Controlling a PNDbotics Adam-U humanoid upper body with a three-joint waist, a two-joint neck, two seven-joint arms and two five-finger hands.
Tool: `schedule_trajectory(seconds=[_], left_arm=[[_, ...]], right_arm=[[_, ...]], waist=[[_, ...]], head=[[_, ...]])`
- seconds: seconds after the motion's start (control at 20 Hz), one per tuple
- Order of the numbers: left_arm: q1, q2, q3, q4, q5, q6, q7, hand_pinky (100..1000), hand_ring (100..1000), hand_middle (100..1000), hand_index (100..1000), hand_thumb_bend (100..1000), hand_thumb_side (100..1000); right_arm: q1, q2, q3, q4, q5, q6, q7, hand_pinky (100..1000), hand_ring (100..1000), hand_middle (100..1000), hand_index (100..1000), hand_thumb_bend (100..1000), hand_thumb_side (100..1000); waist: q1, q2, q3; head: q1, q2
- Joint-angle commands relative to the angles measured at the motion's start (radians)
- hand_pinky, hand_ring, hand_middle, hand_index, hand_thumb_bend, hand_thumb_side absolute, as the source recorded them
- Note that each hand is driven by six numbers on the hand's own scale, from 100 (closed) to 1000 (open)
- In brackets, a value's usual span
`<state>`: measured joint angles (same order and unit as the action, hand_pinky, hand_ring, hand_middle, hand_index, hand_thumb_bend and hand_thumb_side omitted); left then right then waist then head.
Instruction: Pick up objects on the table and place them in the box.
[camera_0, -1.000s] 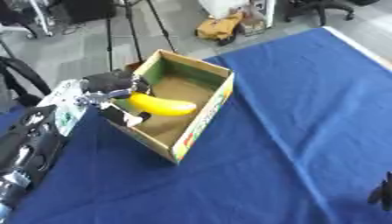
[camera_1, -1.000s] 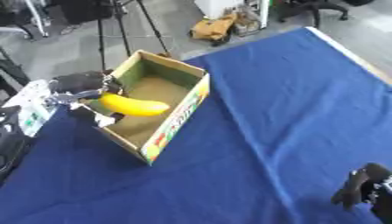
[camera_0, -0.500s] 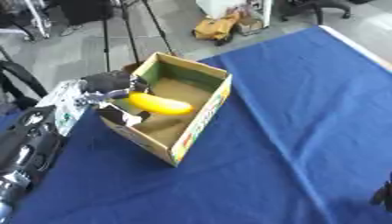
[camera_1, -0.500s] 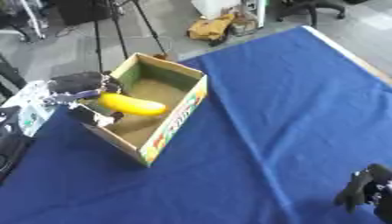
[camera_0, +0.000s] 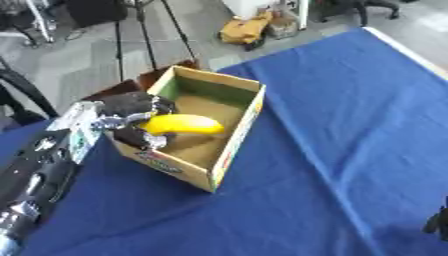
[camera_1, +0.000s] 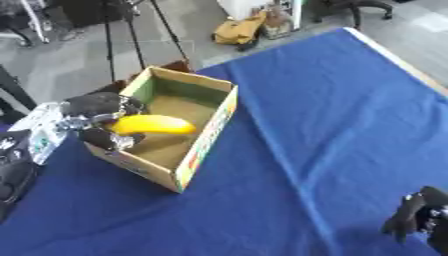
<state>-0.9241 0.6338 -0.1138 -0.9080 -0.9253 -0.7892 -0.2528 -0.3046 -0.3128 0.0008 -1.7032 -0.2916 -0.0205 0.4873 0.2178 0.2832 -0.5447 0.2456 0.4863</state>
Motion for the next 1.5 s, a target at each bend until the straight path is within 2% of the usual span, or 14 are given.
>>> schedule_trajectory(seconds=[0.05,0.3,0.5,0.7,0.9,1.05,1.25,1.4,1.5], left_arm=[[-0.014,0.023,0.003,-0.008,0.008,-0.008,-0.002,677,718,761,811,100,1000],[-0.012,0.024,0.004,-0.011,0.020,-0.009,-0.003,708,781,830,854,110,1000],[-0.010,0.025,0.003,-0.021,0.025,-0.008,0.007,751,846,891,899,181,1000],[-0.008,0.026,0.004,-0.026,0.016,-0.009,0.020,775,872,913,916,283,1000],[-0.008,0.027,0.005,-0.031,0.013,-0.008,0.042,777,872,904,912,321,1000],[-0.005,0.027,0.007,-0.037,0.023,-0.008,0.062,766,850,876,899,309,1000],[0.009,0.034,0.007,-0.078,0.095,-0.013,0.082,744,802,823,880,192,1000],[0.033,0.052,0.006,-0.148,0.222,-0.006,0.077,723,759,774,856,104,909],[0.064,0.072,0.003,-0.226,0.346,0.012,0.060,708,735,745,837,100,818]], right_arm=[[-0.009,-0.008,-0.005,-0.026,-0.001,0.003,-0.001,507,368,319,493,100,823],[-0.007,-0.007,-0.006,-0.026,-0.002,0.003,-0.002,507,368,319,493,100,821],[-0.005,-0.008,-0.007,-0.026,-0.002,0.003,-0.003,507,368,319,492,100,822],[-0.004,-0.008,-0.008,-0.026,-0.004,0.003,-0.004,507,367,319,492,100,821],[-0.002,-0.008,-0.008,-0.026,-0.005,0.003,-0.004,507,367,319,492,100,820],[0.002,-0.007,-0.009,-0.026,-0.005,0.003,-0.005,507,367,319,492,100,820],[0.011,-0.009,-0.012,-0.025,-0.007,0.001,-0.008,507,367,319,492,100,816],[0.022,-0.013,-0.016,-0.023,-0.011,0.000,-0.012,506,367,319,492,100,813],[0.030,-0.017,-0.019,-0.021,-0.014,0.000,-0.016,506,367,319,492,100,810]], waist=[[-0.012,-0.018,0.003],[-0.015,-0.020,0.006],[-0.016,-0.022,0.010],[-0.018,-0.025,0.012],[-0.020,-0.025,0.014],[-0.026,-0.026,0.021],[-0.039,-0.033,0.048],[-0.049,-0.043,0.082],[-0.056,-0.054,0.113]], head=[[0.003,-0.010],[0.003,-0.009],[0.003,-0.009],[0.003,-0.009],[0.002,-0.010],[-0.001,-0.009],[-0.011,-0.002],[-0.020,0.007],[-0.027,0.018]])
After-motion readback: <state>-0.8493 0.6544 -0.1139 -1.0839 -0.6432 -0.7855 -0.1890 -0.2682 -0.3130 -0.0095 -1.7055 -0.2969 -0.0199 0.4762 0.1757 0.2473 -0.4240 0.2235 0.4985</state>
